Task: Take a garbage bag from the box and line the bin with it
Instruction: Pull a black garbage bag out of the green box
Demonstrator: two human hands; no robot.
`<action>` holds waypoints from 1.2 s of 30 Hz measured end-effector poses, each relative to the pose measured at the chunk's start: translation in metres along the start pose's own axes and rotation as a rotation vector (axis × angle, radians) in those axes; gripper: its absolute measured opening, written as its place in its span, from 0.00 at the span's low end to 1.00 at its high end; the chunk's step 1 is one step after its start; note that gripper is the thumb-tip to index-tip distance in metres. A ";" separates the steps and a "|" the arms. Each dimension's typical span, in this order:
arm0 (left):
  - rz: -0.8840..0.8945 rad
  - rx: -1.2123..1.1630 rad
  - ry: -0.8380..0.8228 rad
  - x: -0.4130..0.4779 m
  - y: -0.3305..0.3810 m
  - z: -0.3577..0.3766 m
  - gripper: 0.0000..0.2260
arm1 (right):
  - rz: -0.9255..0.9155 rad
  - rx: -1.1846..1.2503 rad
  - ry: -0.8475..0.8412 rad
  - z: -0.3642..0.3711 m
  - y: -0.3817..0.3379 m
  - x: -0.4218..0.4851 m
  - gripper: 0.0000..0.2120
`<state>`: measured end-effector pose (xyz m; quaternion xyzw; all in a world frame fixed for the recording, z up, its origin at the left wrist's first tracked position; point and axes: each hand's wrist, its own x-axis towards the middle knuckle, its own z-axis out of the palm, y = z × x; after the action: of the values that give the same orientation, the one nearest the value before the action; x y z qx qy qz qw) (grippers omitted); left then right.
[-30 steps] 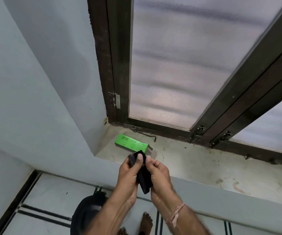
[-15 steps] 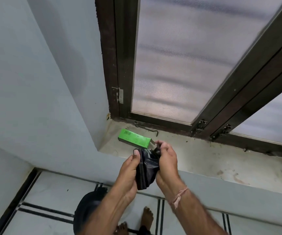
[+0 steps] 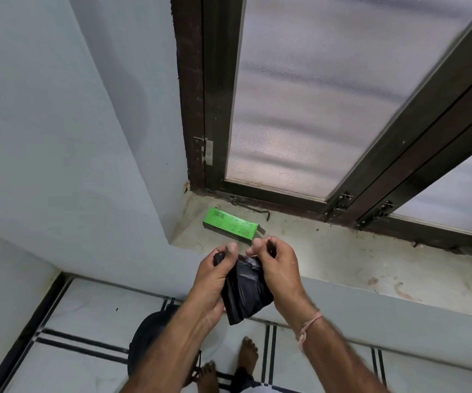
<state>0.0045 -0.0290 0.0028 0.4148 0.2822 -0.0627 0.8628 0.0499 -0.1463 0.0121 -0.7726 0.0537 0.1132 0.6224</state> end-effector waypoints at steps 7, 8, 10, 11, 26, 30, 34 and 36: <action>0.007 -0.045 0.108 0.007 0.006 -0.002 0.22 | -0.037 -0.111 -0.233 -0.001 -0.003 -0.003 0.10; -0.017 -0.063 0.091 0.006 0.008 -0.003 0.22 | -0.034 -0.089 -0.214 -0.001 -0.002 -0.003 0.11; -0.074 -0.082 0.023 0.004 0.008 -0.007 0.21 | -0.014 0.013 -0.177 -0.002 0.000 -0.001 0.12; -0.095 -0.076 -0.010 0.003 0.007 -0.008 0.20 | 0.008 0.072 -0.160 -0.003 0.000 -0.001 0.13; -0.032 0.009 0.008 0.005 0.004 -0.007 0.19 | 0.060 0.045 -0.163 -0.004 -0.001 0.002 0.09; -0.029 0.037 0.013 0.007 0.002 -0.010 0.22 | 0.140 0.087 -0.082 -0.003 0.004 0.005 0.08; -0.004 0.094 -0.037 0.004 0.002 -0.007 0.22 | 0.080 0.142 -0.113 -0.004 -0.003 0.006 0.10; 0.012 0.118 -0.056 0.003 0.003 -0.006 0.19 | 0.086 0.159 -0.204 -0.005 -0.011 0.002 0.11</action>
<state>0.0051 -0.0223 0.0002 0.4646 0.2513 -0.0857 0.8448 0.0550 -0.1492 0.0227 -0.7025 0.0321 0.2130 0.6783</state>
